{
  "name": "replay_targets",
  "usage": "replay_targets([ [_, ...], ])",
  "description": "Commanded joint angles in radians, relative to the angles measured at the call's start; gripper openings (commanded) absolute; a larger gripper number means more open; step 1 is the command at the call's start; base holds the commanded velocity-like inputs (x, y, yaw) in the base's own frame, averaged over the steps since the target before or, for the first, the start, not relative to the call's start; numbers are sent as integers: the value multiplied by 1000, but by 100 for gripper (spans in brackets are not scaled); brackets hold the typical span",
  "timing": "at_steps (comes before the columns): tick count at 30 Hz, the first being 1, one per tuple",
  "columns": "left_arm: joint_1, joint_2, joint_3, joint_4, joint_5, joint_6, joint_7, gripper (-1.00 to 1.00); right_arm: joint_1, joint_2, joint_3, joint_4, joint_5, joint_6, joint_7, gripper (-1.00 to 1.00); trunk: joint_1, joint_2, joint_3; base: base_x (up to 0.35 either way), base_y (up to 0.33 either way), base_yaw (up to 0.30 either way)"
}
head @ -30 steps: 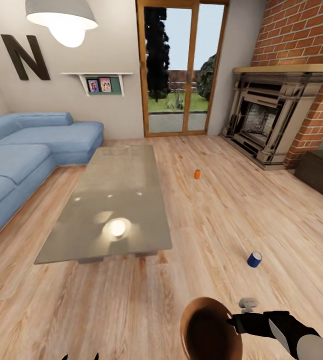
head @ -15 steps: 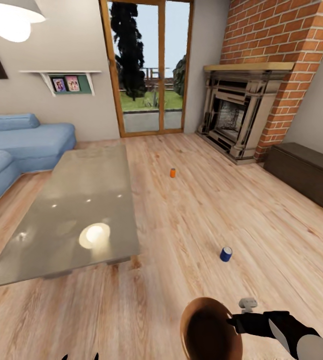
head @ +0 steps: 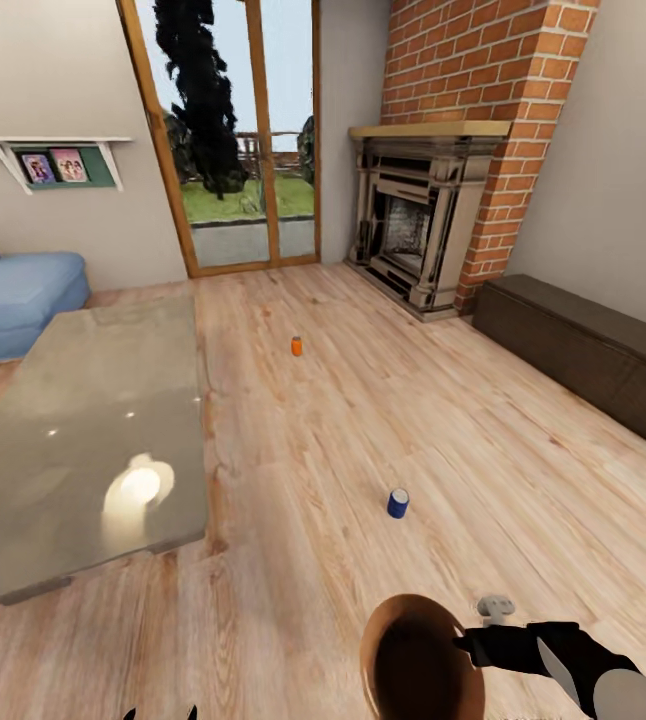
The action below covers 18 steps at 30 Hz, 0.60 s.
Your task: Put the three can of soda from the living room inside the tash can in the kitchen.
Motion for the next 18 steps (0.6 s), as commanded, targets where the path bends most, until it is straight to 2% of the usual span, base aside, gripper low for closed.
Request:
replay_targets([
  [1, 0, 0, 0, 0, 0, 0, 0, 100, 0, 0, -6, 0, -7, 2, 3, -100, 0, 0, 0, 99, -274, -239],
  [14, 0, 0, 0, 0, -1, 0, 0, 100, 0, -1, -6, 0, -7, 1, 5, -100, 0, 0, -7, 99, -274, -238],
  [18, 0, 0, 0, 1, -1, 0, 1, 100, 1, -8, -8, 1, -8, 0, 14, -100, 0, 0, -9, 99, -274, -130],
])
